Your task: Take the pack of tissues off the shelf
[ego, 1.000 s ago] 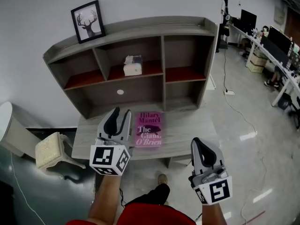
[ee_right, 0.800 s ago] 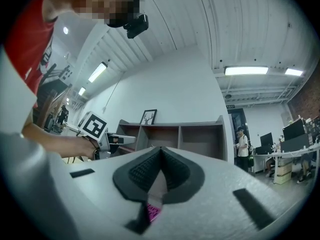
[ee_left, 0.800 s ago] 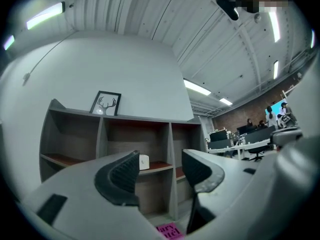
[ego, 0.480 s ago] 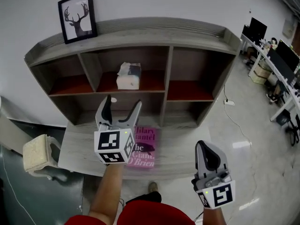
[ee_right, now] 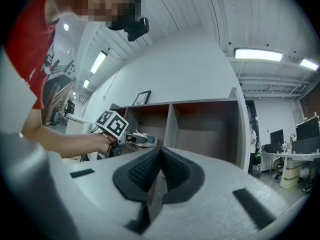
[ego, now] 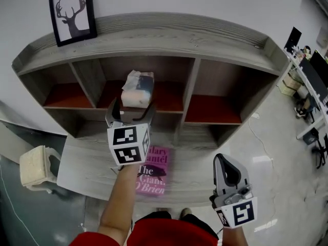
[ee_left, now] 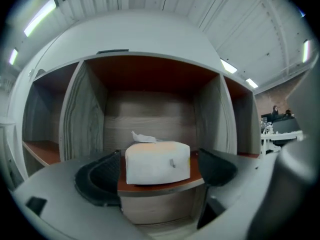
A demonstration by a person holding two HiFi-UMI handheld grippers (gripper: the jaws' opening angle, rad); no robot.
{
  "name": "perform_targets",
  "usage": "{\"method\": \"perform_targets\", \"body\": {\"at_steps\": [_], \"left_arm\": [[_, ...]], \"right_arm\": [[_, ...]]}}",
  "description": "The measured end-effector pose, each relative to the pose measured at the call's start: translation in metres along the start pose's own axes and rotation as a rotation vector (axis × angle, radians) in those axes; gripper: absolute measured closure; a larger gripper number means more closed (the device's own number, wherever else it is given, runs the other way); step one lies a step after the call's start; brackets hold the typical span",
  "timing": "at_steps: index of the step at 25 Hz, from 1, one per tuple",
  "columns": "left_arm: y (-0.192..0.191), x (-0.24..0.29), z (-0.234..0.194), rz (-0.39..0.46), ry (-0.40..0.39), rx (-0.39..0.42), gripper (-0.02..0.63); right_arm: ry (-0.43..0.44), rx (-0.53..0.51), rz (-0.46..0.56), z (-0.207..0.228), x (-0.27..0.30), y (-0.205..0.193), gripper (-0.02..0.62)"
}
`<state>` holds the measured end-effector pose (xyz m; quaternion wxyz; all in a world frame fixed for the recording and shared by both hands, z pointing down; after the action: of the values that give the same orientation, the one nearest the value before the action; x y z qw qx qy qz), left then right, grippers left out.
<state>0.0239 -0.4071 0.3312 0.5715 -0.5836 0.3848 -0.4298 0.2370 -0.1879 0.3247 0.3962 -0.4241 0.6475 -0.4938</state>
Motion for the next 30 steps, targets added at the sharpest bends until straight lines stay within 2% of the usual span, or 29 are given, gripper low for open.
{"method": "perform_targets", "body": {"at_steps": [6,10,20,30], "left_arm": [[-0.007,0.024,-0.003,-0.063,0.047,0.01,0.166],[-0.008,0.03,-0.001,-0.074,0.06,0.017,0.167],[0.003,0.019,0.005,0.004,0.086,0.028,0.189],[0.021,-0.051,0.043,0.106,0.037,0.011,0.19]], "right_arm": [[0.044,0.012,-0.003,0.027,0.018,-0.009,0.591],[0.066,0.026,0.009,0.045,0.024,-0.012,0.591],[0.12,0.059,0.041,0.068,0.033,-0.019,0.591],[0.176,0.088,0.093,0.069,0.031,-0.01,0.591]]}}
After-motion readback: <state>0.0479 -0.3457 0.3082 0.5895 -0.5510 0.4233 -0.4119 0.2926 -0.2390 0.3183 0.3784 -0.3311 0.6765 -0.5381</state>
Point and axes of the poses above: the fingertips, and each gripper's own axes: x forward along the fingers, z to its right, y out of its top, the point moved 5 cm from there along -x, backward along the fingers, and after that the axes turned 1 degree about y, right-handed, at the moved point
